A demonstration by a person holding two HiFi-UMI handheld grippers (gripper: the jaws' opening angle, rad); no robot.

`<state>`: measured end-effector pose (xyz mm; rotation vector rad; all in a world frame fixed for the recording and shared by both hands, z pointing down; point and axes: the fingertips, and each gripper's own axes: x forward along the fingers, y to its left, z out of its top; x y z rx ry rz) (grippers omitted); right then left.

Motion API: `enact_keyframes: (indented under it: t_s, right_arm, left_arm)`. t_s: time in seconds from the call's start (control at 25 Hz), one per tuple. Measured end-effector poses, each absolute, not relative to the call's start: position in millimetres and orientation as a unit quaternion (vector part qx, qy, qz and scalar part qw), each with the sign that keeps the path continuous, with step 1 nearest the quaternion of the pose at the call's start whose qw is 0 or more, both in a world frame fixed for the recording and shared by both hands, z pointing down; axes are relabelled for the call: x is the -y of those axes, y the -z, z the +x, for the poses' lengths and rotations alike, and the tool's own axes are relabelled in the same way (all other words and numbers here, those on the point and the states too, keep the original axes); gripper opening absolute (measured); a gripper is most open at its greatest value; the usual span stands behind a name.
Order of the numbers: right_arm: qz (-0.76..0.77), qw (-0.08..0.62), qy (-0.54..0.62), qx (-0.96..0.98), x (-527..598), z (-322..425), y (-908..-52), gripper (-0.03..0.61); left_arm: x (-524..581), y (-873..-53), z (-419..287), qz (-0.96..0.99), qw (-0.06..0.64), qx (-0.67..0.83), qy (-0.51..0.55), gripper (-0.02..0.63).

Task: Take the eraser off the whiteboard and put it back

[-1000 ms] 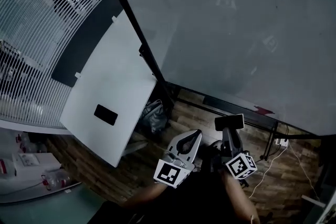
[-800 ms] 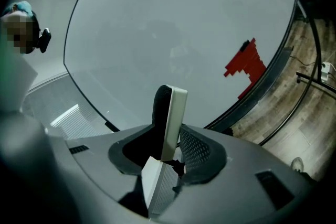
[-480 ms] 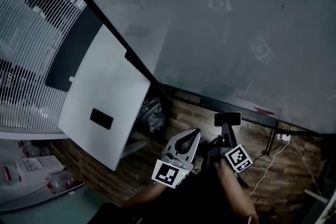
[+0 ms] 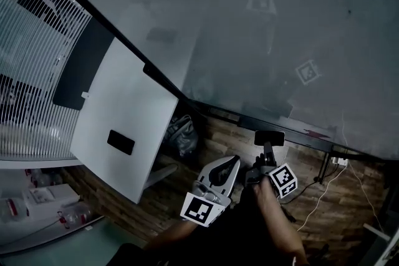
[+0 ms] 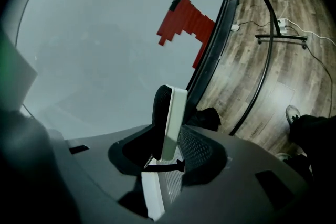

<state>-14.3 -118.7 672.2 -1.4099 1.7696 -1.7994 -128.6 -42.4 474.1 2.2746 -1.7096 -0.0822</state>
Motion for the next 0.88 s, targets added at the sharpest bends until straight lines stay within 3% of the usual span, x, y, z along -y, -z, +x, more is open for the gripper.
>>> enact_keyframes:
  t_s: [0.88]
  right_arm:
    - [-0.487,0.186,0.670,-0.528,133,-21,-703,0.155]
  left_arm:
    - [45,-475,-143,0.783,0.162,0.601,0.019,0.000]
